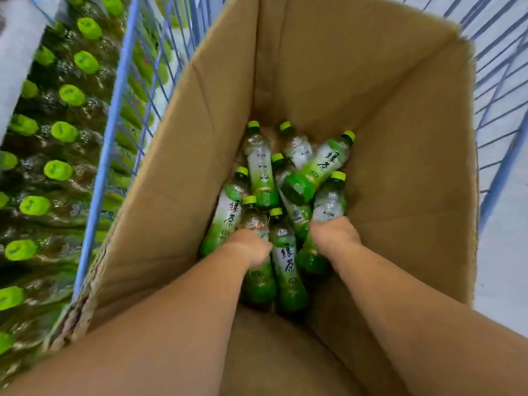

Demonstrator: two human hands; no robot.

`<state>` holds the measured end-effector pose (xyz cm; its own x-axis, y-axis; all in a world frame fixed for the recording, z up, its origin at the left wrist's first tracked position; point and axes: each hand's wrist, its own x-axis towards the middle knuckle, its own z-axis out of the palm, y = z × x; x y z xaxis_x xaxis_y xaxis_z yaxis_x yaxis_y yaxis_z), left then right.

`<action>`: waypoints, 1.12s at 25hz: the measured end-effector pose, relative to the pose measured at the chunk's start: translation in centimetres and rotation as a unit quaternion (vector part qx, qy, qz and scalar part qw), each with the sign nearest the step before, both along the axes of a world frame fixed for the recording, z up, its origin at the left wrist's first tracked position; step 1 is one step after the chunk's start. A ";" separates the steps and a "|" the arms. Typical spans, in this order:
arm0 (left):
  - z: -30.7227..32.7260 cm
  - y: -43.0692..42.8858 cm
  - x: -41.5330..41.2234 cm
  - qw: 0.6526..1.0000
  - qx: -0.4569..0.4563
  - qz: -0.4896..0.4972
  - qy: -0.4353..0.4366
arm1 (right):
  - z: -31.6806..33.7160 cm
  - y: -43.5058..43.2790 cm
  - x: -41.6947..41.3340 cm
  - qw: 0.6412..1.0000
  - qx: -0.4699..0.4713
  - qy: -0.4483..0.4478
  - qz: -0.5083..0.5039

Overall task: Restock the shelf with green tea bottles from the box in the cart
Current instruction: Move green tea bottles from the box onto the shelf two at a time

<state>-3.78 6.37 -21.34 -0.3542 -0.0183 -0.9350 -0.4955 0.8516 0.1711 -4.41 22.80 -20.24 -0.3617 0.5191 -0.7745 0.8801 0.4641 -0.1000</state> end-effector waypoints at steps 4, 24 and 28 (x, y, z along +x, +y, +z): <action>-2.6 0.3 1.9 0.993 -0.016 0.114 -0.028 | -1.6 -0.2 0.1 0.997 0.056 0.020 0.041; 4.5 0.8 -1.7 0.987 0.059 0.139 0.050 | 1.7 -0.9 1.1 0.990 -0.100 0.087 -0.051; 7.8 -0.5 -2.7 0.987 0.041 0.099 0.118 | 5.1 -1.1 1.0 0.980 -0.111 0.150 -0.076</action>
